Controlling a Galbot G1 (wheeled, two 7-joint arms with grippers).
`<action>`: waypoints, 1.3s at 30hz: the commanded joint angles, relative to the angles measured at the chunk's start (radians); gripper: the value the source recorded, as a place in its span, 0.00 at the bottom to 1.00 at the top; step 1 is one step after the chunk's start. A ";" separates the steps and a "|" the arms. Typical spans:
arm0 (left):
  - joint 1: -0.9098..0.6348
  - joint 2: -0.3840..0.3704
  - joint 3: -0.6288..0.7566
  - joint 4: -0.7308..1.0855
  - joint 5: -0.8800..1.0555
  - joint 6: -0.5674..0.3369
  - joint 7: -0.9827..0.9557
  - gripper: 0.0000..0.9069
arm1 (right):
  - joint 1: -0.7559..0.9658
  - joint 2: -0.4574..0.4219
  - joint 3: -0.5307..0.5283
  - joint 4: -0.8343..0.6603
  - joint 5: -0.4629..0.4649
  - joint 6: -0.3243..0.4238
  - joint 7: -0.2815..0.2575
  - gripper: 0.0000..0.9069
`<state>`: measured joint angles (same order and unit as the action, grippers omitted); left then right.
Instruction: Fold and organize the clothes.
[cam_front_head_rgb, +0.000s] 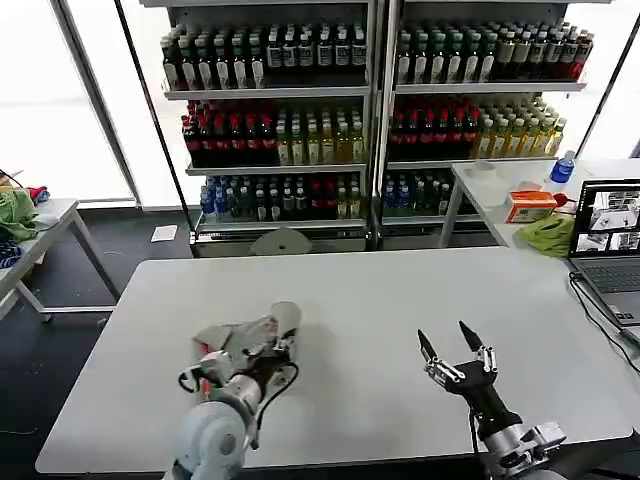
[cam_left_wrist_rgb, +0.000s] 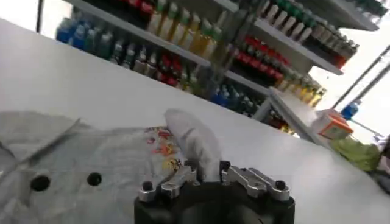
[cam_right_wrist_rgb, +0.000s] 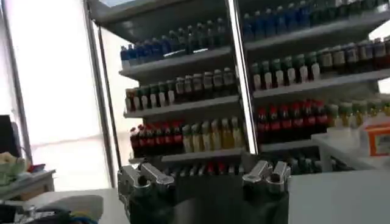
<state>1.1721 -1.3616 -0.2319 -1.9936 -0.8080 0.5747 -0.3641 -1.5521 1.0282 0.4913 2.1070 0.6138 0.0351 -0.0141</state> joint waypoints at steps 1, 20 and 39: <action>-0.045 -0.044 0.184 -0.075 -0.089 0.003 -0.014 1.00 | 0.147 -0.039 -0.123 -0.040 0.127 -0.257 0.059 1.00; 0.168 0.008 -0.271 -0.338 -0.091 0.001 0.127 1.00 | 0.597 0.078 -0.558 -0.279 0.417 -0.410 0.200 1.00; 0.346 -0.048 -0.368 -0.415 -0.036 -0.001 0.172 1.00 | 0.694 0.119 -0.615 -0.470 0.538 -0.397 0.154 0.60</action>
<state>1.4426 -1.3969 -0.5356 -2.3674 -0.8571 0.5743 -0.2113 -0.9305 1.1317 -0.0693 1.7226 1.0821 -0.3490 0.1504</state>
